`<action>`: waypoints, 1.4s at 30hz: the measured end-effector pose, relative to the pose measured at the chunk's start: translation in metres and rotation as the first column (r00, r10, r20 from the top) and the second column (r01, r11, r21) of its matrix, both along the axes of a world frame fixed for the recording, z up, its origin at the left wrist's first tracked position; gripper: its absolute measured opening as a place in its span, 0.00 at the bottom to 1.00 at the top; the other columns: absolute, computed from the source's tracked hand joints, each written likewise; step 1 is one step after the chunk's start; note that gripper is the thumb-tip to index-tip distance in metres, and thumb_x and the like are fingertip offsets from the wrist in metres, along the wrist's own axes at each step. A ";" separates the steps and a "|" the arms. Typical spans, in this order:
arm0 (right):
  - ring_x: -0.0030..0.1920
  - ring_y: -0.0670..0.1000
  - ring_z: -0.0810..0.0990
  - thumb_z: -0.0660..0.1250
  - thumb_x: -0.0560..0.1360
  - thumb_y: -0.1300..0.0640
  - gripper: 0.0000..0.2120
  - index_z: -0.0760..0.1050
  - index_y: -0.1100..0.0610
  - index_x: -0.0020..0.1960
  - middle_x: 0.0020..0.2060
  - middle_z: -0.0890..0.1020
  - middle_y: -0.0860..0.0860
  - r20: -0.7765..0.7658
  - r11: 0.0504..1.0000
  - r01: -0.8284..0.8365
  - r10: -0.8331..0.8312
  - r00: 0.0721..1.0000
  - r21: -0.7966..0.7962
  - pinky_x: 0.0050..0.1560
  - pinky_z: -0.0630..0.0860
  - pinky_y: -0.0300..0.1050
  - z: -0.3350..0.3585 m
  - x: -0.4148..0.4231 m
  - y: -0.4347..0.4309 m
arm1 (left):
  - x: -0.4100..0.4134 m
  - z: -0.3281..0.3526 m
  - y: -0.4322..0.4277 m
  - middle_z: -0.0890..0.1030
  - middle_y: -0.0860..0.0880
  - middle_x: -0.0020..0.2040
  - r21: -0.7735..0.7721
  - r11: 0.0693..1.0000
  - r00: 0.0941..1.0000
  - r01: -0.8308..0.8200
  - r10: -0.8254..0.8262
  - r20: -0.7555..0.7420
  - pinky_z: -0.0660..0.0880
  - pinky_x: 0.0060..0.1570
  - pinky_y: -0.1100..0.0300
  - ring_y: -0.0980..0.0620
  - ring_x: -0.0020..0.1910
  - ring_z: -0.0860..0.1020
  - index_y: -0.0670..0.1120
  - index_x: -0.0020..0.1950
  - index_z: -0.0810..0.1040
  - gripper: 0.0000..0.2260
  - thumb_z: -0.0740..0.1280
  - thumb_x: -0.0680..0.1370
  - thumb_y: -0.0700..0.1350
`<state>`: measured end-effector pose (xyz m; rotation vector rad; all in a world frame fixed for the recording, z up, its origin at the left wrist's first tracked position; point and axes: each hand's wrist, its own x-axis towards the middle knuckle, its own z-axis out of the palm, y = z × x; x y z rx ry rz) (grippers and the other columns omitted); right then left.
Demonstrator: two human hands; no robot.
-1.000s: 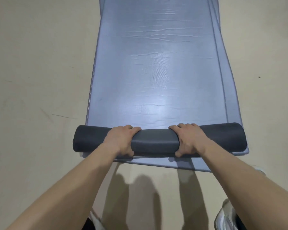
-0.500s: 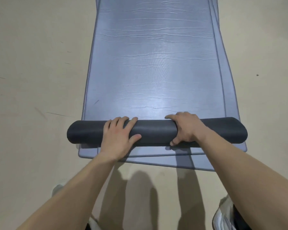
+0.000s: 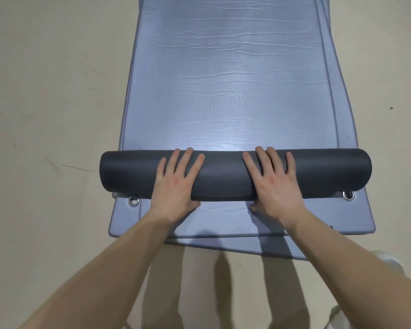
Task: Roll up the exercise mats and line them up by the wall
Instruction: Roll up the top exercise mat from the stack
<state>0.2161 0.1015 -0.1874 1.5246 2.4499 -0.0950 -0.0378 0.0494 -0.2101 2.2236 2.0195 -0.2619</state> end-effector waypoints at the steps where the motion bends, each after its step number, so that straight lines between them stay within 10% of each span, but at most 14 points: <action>1: 0.76 0.64 0.61 0.83 0.54 0.41 0.64 0.54 0.53 0.81 0.76 0.64 0.60 -0.004 1.000 -0.009 0.009 1.000 0.026 0.74 0.52 0.70 -0.004 0.000 -0.001 | -0.001 -0.002 0.006 0.53 0.47 0.84 0.009 1.000 1.000 0.006 -0.006 -0.003 0.51 0.78 0.41 0.41 0.82 0.52 0.54 0.82 0.46 0.56 0.77 0.65 0.65; 6: 0.70 0.60 0.69 0.82 0.54 0.45 0.56 0.61 0.50 0.77 0.68 0.72 0.55 -0.027 0.999 0.039 -0.038 0.999 0.021 0.72 0.59 0.66 0.001 -0.008 0.023 | -0.003 0.005 0.026 0.70 0.48 0.75 0.077 0.997 0.998 0.001 -0.006 0.056 0.61 0.73 0.44 0.42 0.73 0.68 0.54 0.78 0.64 0.47 0.77 0.61 0.58; 12: 0.71 0.56 0.69 0.76 0.60 0.38 0.53 0.53 0.45 0.78 0.70 0.69 0.50 0.036 0.958 -0.010 0.022 0.999 -0.286 0.75 0.57 0.62 0.034 0.005 -0.010 | 0.009 0.042 -0.014 0.73 0.55 0.69 -0.241 0.970 0.996 0.044 -0.025 0.081 0.67 0.65 0.50 0.47 0.66 0.74 0.58 0.78 0.60 0.47 0.73 0.61 0.61; 18: 0.75 0.61 0.63 0.82 0.59 0.38 0.58 0.54 0.49 0.80 0.73 0.67 0.56 0.056 0.992 0.026 -0.019 0.998 -0.121 0.75 0.55 0.67 0.028 0.011 -0.070 | 0.001 0.066 0.003 0.77 0.55 0.67 -0.527 0.849 0.986 0.044 0.050 0.162 0.75 0.58 0.50 0.47 0.62 0.77 0.61 0.78 0.61 0.50 0.79 0.60 0.65; 25: 0.65 0.56 0.74 0.79 0.55 0.29 0.57 0.58 0.40 0.78 0.66 0.74 0.48 0.012 0.881 0.048 -0.048 0.999 -0.471 0.66 0.66 0.59 0.052 -0.002 0.023 | 0.022 0.051 -0.040 0.69 0.48 0.76 -0.037 0.999 0.999 -0.007 0.009 0.034 0.59 0.73 0.45 0.43 0.73 0.68 0.53 0.80 0.60 0.50 0.70 0.64 0.76; 31: 0.66 0.61 0.72 0.81 0.51 0.30 0.64 0.60 0.53 0.78 0.67 0.72 0.56 -0.070 0.998 -0.063 0.065 0.995 0.032 0.70 0.64 0.63 0.027 0.009 -0.013 | 0.001 0.050 0.021 0.70 0.50 0.74 -0.060 0.997 0.989 0.040 -0.031 0.147 0.60 0.71 0.46 0.46 0.72 0.68 0.57 0.78 0.62 0.43 0.63 0.69 0.76; 34: 0.62 0.59 0.74 0.80 0.49 0.28 0.61 0.62 0.50 0.75 0.63 0.74 0.53 -0.077 0.997 -0.055 0.059 0.995 0.056 0.66 0.66 0.61 0.019 0.002 0.007 | 0.007 0.037 0.000 0.69 0.44 0.75 0.120 0.992 0.993 0.035 -0.048 0.110 0.59 0.71 0.40 0.40 0.74 0.66 0.55 0.78 0.60 0.40 0.61 0.71 0.73; 42: 0.75 0.65 0.60 0.81 0.51 0.30 0.71 0.49 0.53 0.82 0.76 0.62 0.61 0.077 0.994 -0.110 0.107 0.991 0.027 0.72 0.54 0.73 0.011 -0.009 0.030 | -0.003 0.024 0.049 0.60 0.47 0.80 -0.001 1.000 1.000 0.018 -0.018 0.021 0.53 0.77 0.41 0.41 0.79 0.58 0.57 0.81 0.44 0.62 0.73 0.57 0.76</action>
